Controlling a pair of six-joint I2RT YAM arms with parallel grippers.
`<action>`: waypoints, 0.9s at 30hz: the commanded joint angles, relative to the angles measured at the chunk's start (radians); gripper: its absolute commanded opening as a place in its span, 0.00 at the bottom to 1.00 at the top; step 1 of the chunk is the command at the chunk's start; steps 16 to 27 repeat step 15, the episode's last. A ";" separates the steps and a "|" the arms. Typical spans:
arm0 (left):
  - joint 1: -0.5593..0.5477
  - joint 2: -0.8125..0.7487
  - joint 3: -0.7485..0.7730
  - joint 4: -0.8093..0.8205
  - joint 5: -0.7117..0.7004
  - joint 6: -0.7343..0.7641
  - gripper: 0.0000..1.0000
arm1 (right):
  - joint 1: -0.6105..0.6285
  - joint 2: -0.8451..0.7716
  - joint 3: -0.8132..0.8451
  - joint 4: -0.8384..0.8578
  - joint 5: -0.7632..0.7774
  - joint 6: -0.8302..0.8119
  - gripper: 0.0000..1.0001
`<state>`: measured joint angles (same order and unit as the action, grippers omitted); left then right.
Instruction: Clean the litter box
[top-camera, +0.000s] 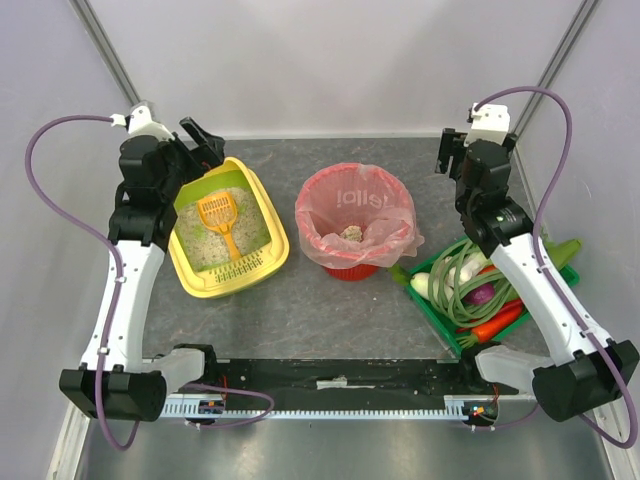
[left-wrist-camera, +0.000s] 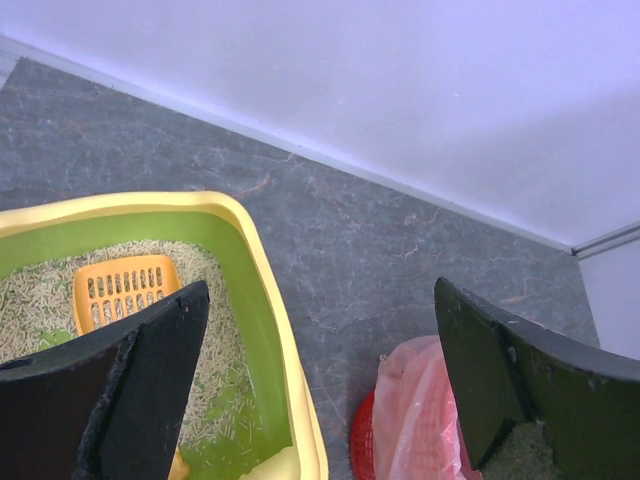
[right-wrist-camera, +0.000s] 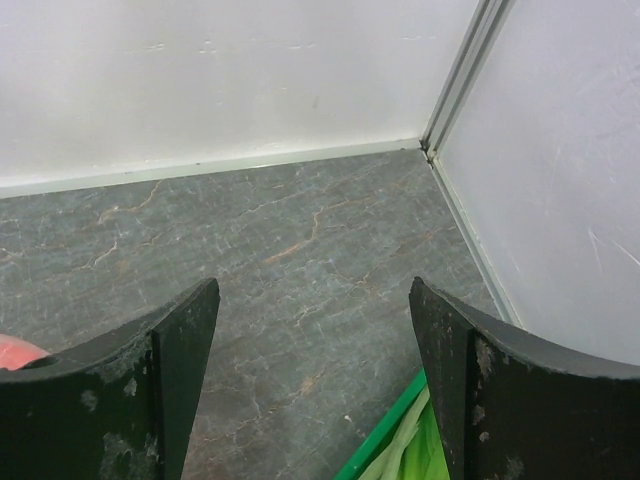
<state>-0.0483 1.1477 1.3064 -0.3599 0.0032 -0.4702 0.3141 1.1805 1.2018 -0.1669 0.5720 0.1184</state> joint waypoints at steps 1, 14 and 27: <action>-0.004 -0.025 0.010 0.052 0.004 -0.025 0.99 | -0.003 -0.021 -0.016 0.083 -0.012 -0.011 0.86; -0.004 -0.029 -0.001 0.076 0.021 -0.044 0.99 | -0.004 -0.002 -0.005 0.096 -0.021 -0.019 0.86; -0.004 -0.031 -0.006 0.084 0.021 -0.044 0.99 | -0.004 -0.001 -0.004 0.096 -0.021 -0.017 0.85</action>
